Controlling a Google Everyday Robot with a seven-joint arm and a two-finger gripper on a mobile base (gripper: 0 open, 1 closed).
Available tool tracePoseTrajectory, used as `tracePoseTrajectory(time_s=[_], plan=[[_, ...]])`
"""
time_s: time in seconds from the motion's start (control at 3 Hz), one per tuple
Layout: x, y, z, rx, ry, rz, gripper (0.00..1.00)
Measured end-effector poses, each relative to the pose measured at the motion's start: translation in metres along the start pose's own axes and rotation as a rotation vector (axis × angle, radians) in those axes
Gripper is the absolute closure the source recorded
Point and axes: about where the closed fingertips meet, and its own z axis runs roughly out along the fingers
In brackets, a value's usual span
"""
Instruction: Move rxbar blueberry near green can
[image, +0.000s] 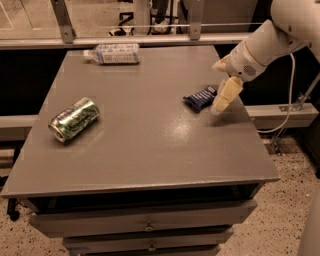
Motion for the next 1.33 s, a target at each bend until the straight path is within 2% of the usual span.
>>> tracePoseTrajectory(time_s=[0.33, 0.67, 1.0, 1.33], plan=[[-0.006, -0.009, 0.018, -0.038, -0.026, 0.027, 0.0], [0.002, -0.013, 0.034, -0.088, -0.017, 0.095, 0.18], [0.008, -0.015, 0.036, -0.112, -0.017, 0.145, 0.41], [0.008, -0.014, 0.033, -0.119, -0.022, 0.157, 0.64]])
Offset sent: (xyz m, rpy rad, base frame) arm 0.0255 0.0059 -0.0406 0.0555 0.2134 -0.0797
